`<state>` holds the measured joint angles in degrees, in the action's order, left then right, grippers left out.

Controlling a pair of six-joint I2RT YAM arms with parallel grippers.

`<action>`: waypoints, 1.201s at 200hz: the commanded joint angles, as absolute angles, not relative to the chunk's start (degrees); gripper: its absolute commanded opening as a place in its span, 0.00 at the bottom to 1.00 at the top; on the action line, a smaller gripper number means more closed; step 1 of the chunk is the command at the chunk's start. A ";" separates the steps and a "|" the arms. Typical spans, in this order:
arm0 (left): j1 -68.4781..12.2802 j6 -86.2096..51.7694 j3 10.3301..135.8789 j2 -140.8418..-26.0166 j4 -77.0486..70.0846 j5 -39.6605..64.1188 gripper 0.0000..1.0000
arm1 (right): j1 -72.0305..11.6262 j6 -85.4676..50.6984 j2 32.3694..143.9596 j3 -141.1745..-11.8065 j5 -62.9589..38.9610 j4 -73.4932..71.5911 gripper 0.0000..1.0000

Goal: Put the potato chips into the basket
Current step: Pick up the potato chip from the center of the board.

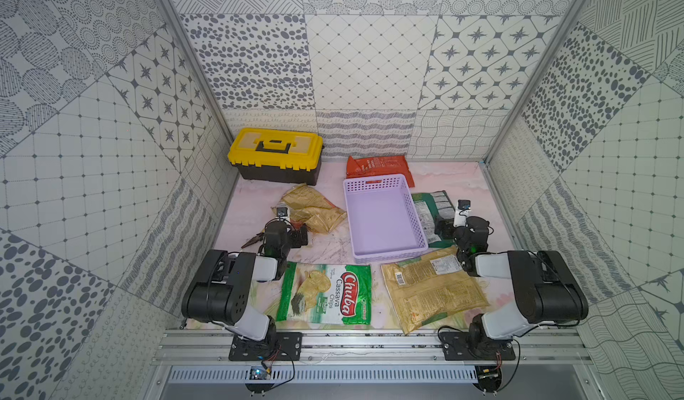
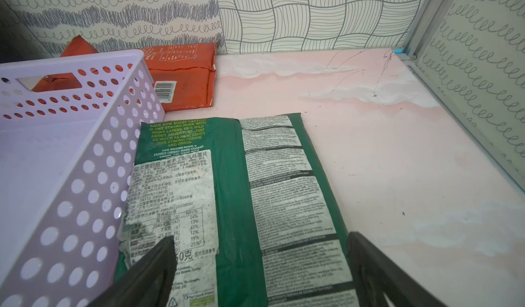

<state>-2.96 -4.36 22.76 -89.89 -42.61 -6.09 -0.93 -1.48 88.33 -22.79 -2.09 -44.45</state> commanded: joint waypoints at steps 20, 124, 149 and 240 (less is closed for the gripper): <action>-2.37 -4.07 23.38 -89.93 -48.47 -4.66 1.00 | -1.15 -1.10 88.88 -23.81 -2.24 -47.33 0.97; -2.36 -4.25 27.95 -84.16 -36.15 -5.29 0.92 | -0.62 -4.88 81.17 -29.05 5.74 -32.80 0.97; -2.36 -4.63 28.74 -76.09 -29.00 -7.39 0.92 | -0.54 -5.15 72.72 -30.67 8.36 -23.32 0.97; -3.09 -10.05 39.82 -50.25 7.37 -8.52 0.88 | 6.02 -24.29 64.42 -51.73 0.00 24.85 0.91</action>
